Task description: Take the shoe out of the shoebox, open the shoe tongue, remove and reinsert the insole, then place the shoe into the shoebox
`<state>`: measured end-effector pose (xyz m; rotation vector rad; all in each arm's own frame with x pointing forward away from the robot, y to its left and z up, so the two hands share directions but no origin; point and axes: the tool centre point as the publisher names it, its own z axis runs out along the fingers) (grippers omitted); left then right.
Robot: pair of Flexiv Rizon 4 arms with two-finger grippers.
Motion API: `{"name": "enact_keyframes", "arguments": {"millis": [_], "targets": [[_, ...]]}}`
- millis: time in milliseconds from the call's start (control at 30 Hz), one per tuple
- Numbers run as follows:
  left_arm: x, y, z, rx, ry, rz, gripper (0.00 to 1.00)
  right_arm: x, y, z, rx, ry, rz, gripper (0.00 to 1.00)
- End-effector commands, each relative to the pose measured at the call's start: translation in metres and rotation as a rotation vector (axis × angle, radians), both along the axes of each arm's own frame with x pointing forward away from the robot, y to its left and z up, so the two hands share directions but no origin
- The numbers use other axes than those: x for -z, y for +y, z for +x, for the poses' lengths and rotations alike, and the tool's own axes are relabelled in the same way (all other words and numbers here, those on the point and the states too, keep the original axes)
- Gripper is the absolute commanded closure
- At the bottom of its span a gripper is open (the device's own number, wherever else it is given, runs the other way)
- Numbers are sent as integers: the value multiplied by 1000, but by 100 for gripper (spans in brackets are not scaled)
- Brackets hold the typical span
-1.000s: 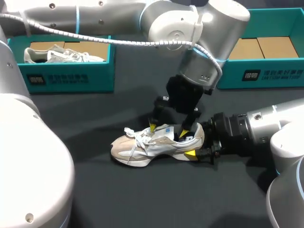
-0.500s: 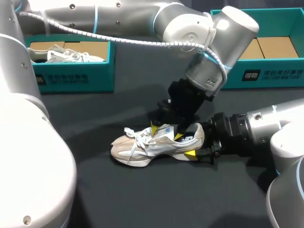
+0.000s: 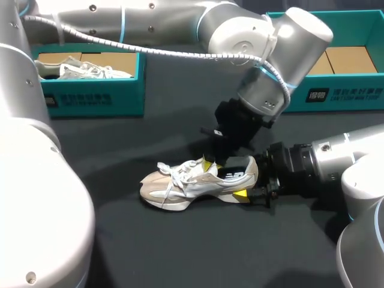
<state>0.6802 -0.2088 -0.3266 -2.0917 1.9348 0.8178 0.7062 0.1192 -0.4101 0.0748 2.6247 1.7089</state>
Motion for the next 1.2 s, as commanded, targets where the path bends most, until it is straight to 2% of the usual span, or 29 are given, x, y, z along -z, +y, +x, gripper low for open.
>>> {"name": "enact_keyframes", "arguments": {"millis": [33, 300, 533, 733, 1200], "targets": [[-14, 15, -12, -32, -71, -55, 100, -1, -1, -1, 1, 1, -4, 100], [-33, 48, -13, -89, -152, -221, 100, -1, -1, -1, 1, 1, -4, 100], [-38, 74, -13, -94, -188, -322, 100, -1, -1, -1, 1, 1, -4, 100], [-30, 88, -16, -73, -192, -330, 100, -1, -1, -1, 1, 1, -4, 100], [4, 105, -18, -48, -150, -215, 100, -1, -1, -1, 1, 1, -4, 100]]}}
